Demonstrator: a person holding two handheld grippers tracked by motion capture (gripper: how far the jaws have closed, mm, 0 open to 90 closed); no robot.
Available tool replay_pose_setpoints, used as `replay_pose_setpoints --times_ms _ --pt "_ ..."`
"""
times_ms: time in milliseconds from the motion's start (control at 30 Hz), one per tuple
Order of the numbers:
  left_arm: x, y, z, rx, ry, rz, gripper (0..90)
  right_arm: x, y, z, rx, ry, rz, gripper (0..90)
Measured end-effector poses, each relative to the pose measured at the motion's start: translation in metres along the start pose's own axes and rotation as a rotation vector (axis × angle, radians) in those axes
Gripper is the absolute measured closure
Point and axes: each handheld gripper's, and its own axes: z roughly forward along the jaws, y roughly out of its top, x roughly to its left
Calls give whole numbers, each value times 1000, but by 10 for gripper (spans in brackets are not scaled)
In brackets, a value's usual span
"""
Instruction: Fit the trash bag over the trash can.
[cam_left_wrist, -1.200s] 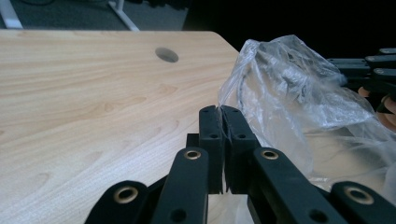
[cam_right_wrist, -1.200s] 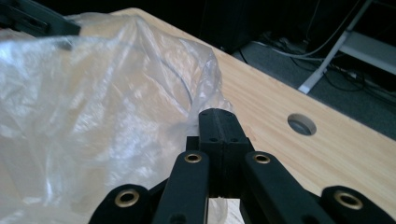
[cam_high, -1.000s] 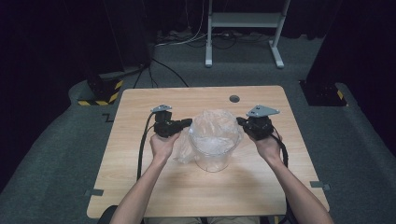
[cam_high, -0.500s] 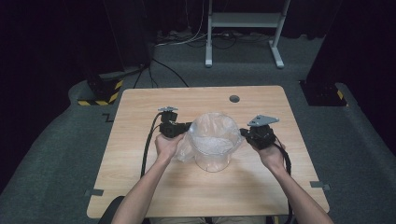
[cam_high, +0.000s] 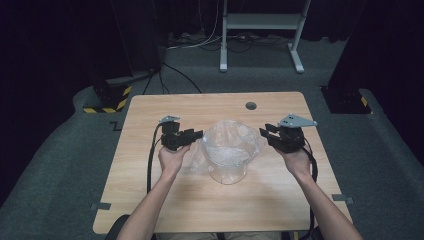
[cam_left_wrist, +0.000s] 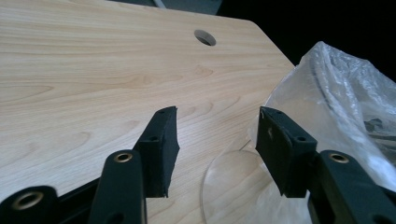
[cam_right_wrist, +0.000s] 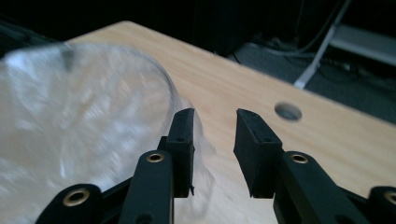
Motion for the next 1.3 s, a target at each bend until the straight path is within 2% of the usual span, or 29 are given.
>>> replay_pose_setpoints --times_ms 100,200,300,400,433,533,667,933,1033,1167,1233,1300 --pt "0 -2 -11 -26 13 6 460 9 13 0 -52 37 -27 653" --pt "-2 -4 -20 -40 19 25 447 20 20 6 -65 106 -54 633" --pt "-7 -6 -29 -67 24 58 439 32 23 15 -56 158 -92 616" --pt "-13 -7 -37 -86 13 69 428 46 25 26 -32 226 -128 600" --pt "-14 -8 -39 -91 12 76 428 46 25 26 -32 226 -128 600" --pt "-18 -8 -42 -89 -1 95 421 53 24 30 -13 265 -146 597" --pt "-21 -9 -41 -88 -11 100 417 59 22 33 22 306 -171 594" --pt "-29 -2 -33 -91 -38 119 396 68 13 23 48 364 -201 590" --pt "-34 1 -28 -93 -55 112 370 73 9 17 51 369 -217 586" --pt "-42 7 -19 -84 -65 130 339 80 1 7 57 369 -232 587" --pt "-45 9 -12 -71 -51 153 325 81 -1 4 49 361 -228 584" --pt "-46 9 -3 -57 -47 155 316 81 -3 1 40 362 -207 581"
